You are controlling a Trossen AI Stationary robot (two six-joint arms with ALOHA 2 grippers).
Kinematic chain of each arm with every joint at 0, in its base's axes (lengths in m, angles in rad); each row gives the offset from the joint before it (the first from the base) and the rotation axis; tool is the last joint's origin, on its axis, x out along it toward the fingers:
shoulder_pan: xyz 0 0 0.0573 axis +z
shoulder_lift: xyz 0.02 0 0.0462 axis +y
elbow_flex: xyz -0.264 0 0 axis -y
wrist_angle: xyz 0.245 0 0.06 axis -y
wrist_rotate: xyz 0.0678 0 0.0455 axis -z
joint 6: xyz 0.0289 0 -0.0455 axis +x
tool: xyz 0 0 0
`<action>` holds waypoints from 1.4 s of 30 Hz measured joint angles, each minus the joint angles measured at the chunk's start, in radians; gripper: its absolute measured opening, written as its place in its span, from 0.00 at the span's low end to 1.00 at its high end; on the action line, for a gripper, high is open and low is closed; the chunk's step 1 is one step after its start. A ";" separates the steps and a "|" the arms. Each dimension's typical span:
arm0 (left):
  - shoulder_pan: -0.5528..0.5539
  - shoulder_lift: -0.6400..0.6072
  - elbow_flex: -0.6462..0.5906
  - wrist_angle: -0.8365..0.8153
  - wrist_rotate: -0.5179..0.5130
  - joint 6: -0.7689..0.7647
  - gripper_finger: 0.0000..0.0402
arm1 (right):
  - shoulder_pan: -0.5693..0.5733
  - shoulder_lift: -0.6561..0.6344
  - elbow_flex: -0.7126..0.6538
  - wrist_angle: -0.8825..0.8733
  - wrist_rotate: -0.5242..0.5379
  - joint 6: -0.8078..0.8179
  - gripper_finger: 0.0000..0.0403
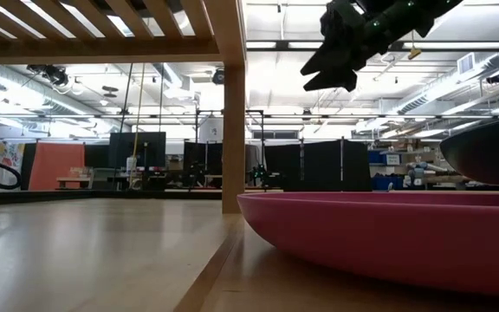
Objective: Place and stack plates onto a shelf
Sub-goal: Stack the top dark green plate on top of the dark green plate on the shelf
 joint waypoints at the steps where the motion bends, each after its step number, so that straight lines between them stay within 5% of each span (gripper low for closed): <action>1: -0.029 -0.003 -0.010 0.000 -0.011 -0.026 0.06 | 0.011 0.000 0.000 0.000 0.000 -0.003 0.62; 9: -0.186 -0.038 -0.188 0.002 -0.021 -0.207 0.06 | 0.073 0.000 0.000 0.003 0.001 -0.006 0.62; 17: -0.224 -0.072 -0.329 0.000 -0.014 -0.224 0.06 | 0.111 0.000 0.000 0.016 0.002 -0.006 0.62; 42: -0.223 -0.072 -0.340 0.001 -0.031 -0.326 0.15 | 0.139 0.000 0.000 0.015 0.002 -0.006 0.62</action>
